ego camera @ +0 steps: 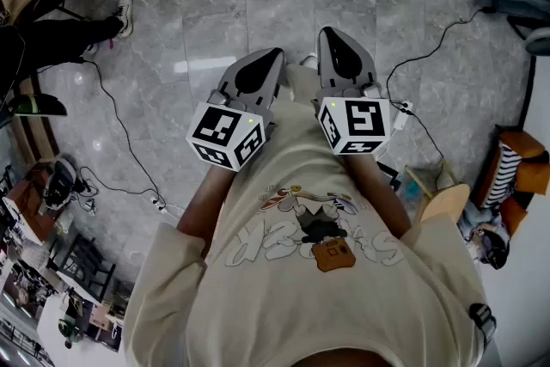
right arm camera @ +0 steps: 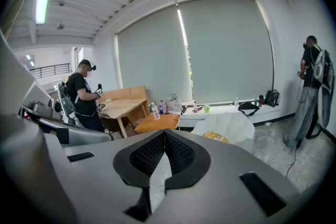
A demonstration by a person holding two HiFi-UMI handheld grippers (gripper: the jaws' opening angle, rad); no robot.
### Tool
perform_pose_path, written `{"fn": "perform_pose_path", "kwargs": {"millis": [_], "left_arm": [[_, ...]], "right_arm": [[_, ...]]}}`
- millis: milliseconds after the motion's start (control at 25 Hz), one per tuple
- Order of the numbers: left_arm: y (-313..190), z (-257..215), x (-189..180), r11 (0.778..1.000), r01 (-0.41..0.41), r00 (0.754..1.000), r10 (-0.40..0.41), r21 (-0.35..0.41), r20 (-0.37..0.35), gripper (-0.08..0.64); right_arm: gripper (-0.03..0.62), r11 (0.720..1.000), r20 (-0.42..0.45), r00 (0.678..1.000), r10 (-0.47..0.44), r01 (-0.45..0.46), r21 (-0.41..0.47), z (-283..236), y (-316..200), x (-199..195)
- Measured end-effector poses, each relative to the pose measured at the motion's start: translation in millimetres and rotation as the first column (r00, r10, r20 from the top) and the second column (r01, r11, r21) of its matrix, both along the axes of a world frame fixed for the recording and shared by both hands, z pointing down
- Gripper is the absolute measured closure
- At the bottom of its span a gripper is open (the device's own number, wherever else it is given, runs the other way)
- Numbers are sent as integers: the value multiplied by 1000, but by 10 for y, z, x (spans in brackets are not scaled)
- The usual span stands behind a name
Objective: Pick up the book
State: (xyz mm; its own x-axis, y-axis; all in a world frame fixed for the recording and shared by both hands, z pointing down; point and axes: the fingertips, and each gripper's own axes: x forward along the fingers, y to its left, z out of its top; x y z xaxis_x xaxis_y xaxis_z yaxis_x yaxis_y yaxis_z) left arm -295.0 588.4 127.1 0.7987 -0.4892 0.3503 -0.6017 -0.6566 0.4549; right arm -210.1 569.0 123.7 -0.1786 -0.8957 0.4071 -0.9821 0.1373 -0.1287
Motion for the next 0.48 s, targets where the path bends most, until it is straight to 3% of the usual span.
{"fn": "perform_pose_path", "kwargs": {"millis": [320,480], "left_arm": [[77,-266,548,997,-27,1000,26,69,17,555],[163,-291,646,997,-35,999,32,73,43,555]], "right_arm": [[568,998,15,1000,5,-6,60,-291,123,477],[566,996,86,996,30,-37,79,-273,228,596]]}}
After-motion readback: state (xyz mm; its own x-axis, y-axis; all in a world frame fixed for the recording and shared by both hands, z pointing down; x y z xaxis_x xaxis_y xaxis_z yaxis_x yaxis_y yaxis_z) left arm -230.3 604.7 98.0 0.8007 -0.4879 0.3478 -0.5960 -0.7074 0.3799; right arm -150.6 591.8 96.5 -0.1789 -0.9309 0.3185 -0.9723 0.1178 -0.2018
